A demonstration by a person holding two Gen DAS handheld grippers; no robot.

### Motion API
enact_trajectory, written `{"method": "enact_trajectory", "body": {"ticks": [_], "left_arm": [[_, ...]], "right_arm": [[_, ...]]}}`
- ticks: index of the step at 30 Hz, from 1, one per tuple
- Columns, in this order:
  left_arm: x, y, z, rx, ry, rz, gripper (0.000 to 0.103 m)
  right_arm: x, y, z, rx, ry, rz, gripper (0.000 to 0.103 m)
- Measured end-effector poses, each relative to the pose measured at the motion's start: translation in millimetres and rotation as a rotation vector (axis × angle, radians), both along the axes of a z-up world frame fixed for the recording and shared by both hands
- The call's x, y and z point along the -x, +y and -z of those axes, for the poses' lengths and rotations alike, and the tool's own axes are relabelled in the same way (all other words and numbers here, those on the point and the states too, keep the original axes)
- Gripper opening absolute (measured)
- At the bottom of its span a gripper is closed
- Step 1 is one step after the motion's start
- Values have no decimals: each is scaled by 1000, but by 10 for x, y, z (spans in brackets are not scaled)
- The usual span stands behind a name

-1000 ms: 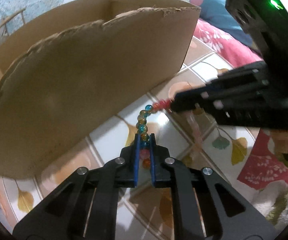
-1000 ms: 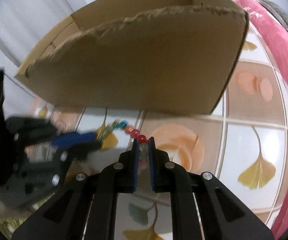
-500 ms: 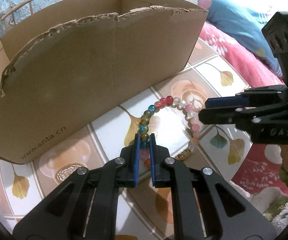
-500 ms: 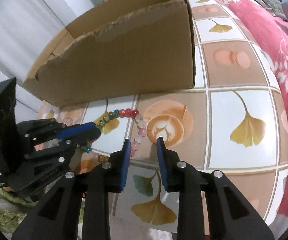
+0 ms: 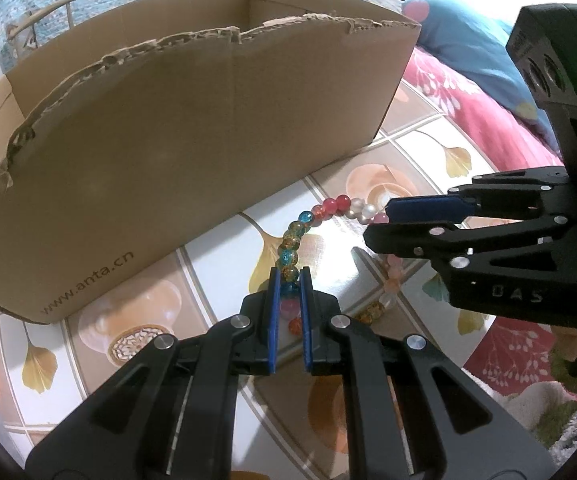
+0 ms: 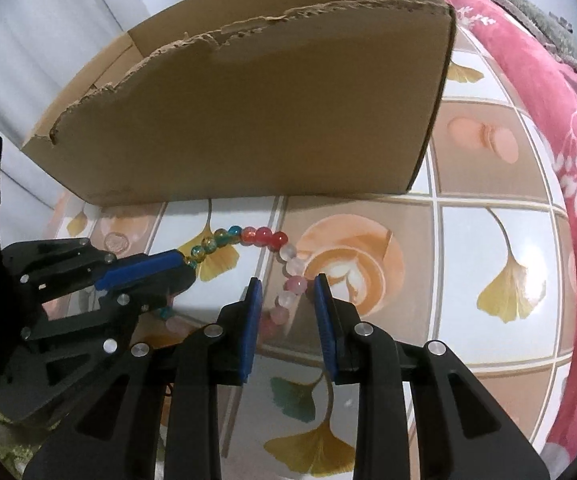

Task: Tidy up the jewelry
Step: 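Carry the bracelet into the box with both grippers and open them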

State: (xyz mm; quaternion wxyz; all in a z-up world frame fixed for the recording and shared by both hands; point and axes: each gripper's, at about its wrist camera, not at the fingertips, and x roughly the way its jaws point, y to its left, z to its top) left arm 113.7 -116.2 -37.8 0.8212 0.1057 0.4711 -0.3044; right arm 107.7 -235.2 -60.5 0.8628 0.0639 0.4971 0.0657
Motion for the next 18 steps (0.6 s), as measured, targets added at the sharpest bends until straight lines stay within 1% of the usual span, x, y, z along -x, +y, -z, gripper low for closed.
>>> {"method": "enact_trajectory", "body": {"ticks": [3, 6, 8, 9, 12, 14, 16, 18], "left_arm": [[1, 3, 2, 3, -3, -3, 9], [2, 11, 9, 8, -8, -6, 9], [11, 2, 13, 4, -16, -1, 9], [29, -15, 12, -12, -32, 15, 9], [78, -56, 6, -47, -70, 44, 8], [116, -65, -35, -53, -102, 59, 8], [154, -60, -141, -30, -129, 76, 8], [174, -37, -283, -3, -156, 85, 8]], "right_arm": [[-70, 105, 9, 28, -6, -2, 26], [-104, 172, -10, 89, -10, -2, 15], [-110, 190, -7, 96, -11, 0, 13], [-108, 200, -6, 97, -13, 2, 10], [-82, 212, -12, 88, -15, 5, 10], [-35, 221, -56, 88, -28, 1, 10], [18, 238, -150, 85, -47, -7, 10], [78, 270, -307, 86, -79, -17, 10]]}}
